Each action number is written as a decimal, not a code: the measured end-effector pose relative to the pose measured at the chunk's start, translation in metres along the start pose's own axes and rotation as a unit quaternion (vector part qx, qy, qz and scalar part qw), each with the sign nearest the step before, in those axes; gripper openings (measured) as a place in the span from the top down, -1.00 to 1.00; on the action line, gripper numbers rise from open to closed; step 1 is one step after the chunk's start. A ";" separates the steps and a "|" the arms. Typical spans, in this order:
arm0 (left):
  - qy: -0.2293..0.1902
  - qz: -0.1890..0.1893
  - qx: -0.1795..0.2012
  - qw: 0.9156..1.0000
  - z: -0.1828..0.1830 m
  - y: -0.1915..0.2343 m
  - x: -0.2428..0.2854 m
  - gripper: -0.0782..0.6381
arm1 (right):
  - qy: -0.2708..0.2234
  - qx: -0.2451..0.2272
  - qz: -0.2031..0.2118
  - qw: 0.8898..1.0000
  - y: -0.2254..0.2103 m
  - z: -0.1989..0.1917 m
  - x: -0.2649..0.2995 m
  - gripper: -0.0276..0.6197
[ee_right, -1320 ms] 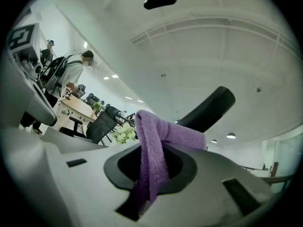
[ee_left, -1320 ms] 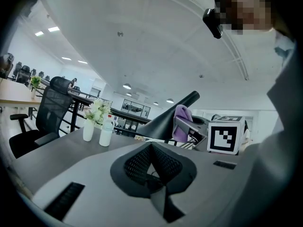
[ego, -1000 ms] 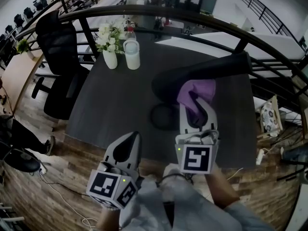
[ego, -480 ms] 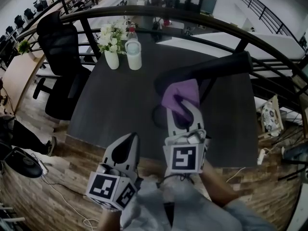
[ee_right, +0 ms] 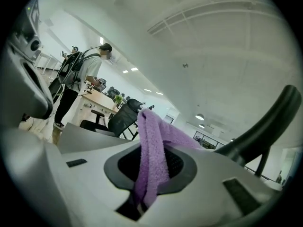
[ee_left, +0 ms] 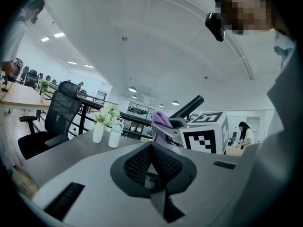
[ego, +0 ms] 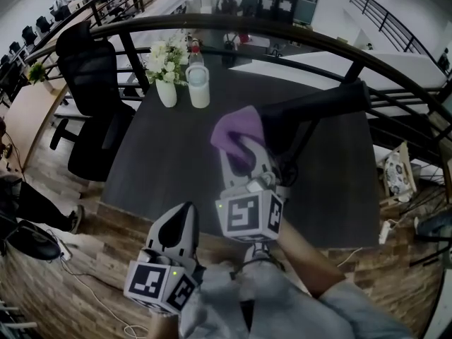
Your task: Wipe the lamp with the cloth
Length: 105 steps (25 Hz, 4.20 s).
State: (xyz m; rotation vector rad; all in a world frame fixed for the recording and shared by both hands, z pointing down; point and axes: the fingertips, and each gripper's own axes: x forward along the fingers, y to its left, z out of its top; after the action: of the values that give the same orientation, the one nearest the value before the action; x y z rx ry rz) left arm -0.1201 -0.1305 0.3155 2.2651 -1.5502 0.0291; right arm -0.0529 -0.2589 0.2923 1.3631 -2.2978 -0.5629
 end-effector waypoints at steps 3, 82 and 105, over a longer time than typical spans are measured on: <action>-0.018 0.002 0.003 1.000 0.004 0.003 -0.002 0.74 | 0.012 0.008 0.001 1.000 -0.003 0.003 0.011 0.74; 0.017 -0.070 0.025 0.997 0.003 -0.055 0.096 0.74 | -0.115 0.239 0.117 0.957 -0.161 -0.080 -0.057 0.74; 0.033 -0.068 0.027 0.997 -0.008 -0.059 0.094 0.74 | 0.065 0.243 0.075 0.965 -0.087 -0.218 -0.062 0.74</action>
State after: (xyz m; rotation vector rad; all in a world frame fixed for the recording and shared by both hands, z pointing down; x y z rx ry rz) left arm -0.0287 -0.1936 0.3274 2.3812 -1.3744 0.1077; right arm 0.1534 -0.2717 0.4194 1.3587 -2.4961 0.1523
